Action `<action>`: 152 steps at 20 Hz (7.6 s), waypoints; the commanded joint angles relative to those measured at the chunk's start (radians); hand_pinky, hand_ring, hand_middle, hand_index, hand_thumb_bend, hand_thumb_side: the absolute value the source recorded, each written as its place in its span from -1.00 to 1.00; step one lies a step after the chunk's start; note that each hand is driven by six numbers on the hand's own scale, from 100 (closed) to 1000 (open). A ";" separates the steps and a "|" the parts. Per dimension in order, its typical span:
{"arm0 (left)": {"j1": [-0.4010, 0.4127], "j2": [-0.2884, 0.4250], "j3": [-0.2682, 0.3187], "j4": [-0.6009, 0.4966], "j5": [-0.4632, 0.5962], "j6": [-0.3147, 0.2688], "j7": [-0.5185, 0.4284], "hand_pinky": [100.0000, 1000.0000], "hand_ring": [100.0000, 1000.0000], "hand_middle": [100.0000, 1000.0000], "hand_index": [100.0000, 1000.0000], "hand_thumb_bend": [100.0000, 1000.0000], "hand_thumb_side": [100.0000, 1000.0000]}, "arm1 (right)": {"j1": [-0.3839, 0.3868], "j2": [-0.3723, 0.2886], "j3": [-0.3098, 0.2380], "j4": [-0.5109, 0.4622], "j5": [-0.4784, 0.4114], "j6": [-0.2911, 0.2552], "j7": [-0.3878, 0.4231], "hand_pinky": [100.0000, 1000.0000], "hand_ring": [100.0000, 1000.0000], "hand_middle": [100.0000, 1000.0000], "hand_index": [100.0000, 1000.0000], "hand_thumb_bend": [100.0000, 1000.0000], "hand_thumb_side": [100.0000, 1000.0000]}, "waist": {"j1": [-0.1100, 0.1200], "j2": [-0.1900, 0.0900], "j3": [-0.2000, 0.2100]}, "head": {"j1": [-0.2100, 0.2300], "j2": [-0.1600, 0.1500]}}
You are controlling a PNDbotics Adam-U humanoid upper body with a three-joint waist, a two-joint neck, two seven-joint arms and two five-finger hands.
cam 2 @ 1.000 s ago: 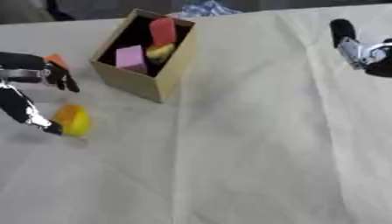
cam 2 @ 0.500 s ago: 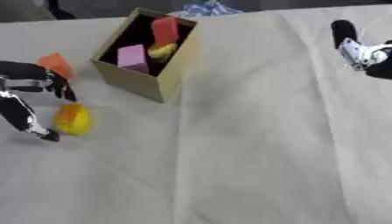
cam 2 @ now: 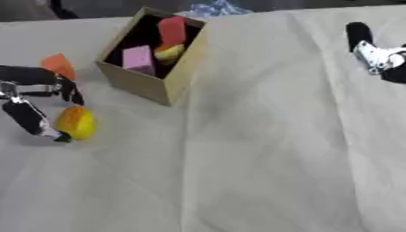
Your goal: Pick up objects on the table and place them in the box.
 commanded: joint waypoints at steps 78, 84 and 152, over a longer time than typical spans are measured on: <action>-0.239 -0.062 0.453 0.413 -0.127 -0.098 0.110 0.65 0.56 0.52 0.74 0.13 -0.04 | 0.055 0.227 -0.097 -0.015 -0.316 -0.060 -0.254 0.75 0.58 0.38 0.59 -1.00 0.19 | -0.012 -0.011 -0.027 | 0.034 -0.038; -0.231 -0.065 0.436 0.487 -0.161 -0.121 0.077 0.65 0.57 0.53 0.74 0.15 -0.08 | 0.055 0.230 -0.100 -0.015 -0.312 -0.048 -0.262 0.75 0.57 0.37 0.58 -1.00 0.20 | -0.014 -0.003 -0.029 | 0.038 -0.046; -0.405 -0.365 0.389 0.429 -0.179 -0.169 0.086 0.52 0.28 0.16 0.44 -0.73 -0.49 | 0.055 0.253 -0.110 -0.015 -0.309 -0.030 -0.301 0.74 0.54 0.33 0.55 -1.00 0.22 | -0.027 0.006 -0.052 | 0.031 -0.025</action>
